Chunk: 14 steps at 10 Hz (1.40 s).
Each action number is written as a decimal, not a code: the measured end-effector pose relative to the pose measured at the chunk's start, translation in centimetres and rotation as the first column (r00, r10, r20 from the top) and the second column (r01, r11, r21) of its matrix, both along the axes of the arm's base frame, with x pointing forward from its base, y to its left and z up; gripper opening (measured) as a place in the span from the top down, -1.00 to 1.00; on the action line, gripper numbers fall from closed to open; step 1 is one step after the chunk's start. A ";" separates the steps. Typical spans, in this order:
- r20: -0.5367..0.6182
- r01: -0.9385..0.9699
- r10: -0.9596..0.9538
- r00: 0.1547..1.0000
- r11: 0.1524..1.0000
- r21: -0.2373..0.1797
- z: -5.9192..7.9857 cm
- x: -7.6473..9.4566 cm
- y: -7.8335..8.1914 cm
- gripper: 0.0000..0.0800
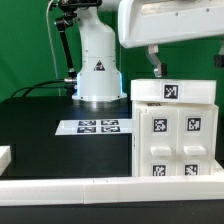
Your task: Assemble cabinet
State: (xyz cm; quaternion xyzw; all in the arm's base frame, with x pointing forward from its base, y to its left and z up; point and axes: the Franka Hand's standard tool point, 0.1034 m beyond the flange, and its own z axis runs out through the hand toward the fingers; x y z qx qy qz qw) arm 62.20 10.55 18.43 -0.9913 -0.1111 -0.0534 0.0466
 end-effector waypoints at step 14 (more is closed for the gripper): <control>-0.018 -0.791 0.798 0.602 0.593 -0.152 -2.6 -0.7 -1.8 -0.99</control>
Offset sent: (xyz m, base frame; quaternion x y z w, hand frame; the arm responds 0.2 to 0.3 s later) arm 0.0000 0.0000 0.0000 0.0000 0.0000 -0.1938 0.9810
